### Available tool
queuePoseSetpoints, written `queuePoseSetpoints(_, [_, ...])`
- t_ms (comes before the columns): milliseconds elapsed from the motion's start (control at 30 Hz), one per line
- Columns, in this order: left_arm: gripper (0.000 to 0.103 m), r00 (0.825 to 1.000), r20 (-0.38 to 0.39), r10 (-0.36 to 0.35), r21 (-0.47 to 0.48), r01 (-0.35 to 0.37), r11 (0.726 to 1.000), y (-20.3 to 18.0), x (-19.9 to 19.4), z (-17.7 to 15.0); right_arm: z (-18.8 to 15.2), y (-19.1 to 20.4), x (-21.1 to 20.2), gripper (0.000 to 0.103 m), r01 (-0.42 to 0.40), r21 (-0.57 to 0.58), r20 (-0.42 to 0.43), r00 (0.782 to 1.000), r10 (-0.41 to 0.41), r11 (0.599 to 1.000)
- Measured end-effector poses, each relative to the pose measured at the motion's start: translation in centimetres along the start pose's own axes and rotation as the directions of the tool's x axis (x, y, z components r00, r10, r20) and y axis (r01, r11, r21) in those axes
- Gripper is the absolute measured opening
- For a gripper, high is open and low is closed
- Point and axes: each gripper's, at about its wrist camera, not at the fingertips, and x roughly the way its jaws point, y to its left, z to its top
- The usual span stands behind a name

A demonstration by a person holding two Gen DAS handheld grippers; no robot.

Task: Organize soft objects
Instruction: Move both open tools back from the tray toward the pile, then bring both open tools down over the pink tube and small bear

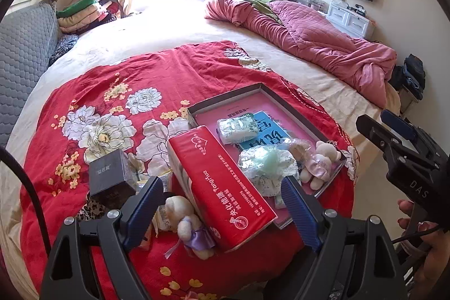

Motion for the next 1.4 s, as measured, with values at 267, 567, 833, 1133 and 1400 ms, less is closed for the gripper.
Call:
queuePoseSetpoints(267, [0.085,1.0,0.003,0.015,-0.03,-0.015,0.999,2.0,-1.1,-1.1,0.4,3.0,-0.6,0.079,-0.039,-0.044,-0.01,0.999,0.039,0.998])
queuePoseSetpoints(567, [0.085,0.999,0.01,0.04,-0.097,-0.039,0.994,5.7,-2.5,-2.4,0.5,6.8,-1.1,0.079,-0.11,-0.089,-0.021,0.994,0.109,0.99])
queuePoseSetpoints(833, [0.085,0.992,0.022,0.122,-0.159,-0.117,0.98,9.9,-4.3,-3.5,0.6,9.6,-1.5,0.079,-0.192,-0.109,-0.028,0.981,0.19,0.975])
queuePoseSetpoints(1133, [0.085,0.988,0.018,0.155,-0.225,-0.147,0.963,13.5,-5.4,-4.5,0.3,12.2,-1.7,0.079,-0.236,-0.158,-0.045,0.972,0.232,0.959])
queuePoseSetpoints(1400, [0.085,0.985,0.015,0.172,-0.252,-0.163,0.954,15.1,-5.8,-5.5,-0.3,14.2,-1.3,0.079,-0.273,-0.188,-0.074,0.962,0.264,0.943])
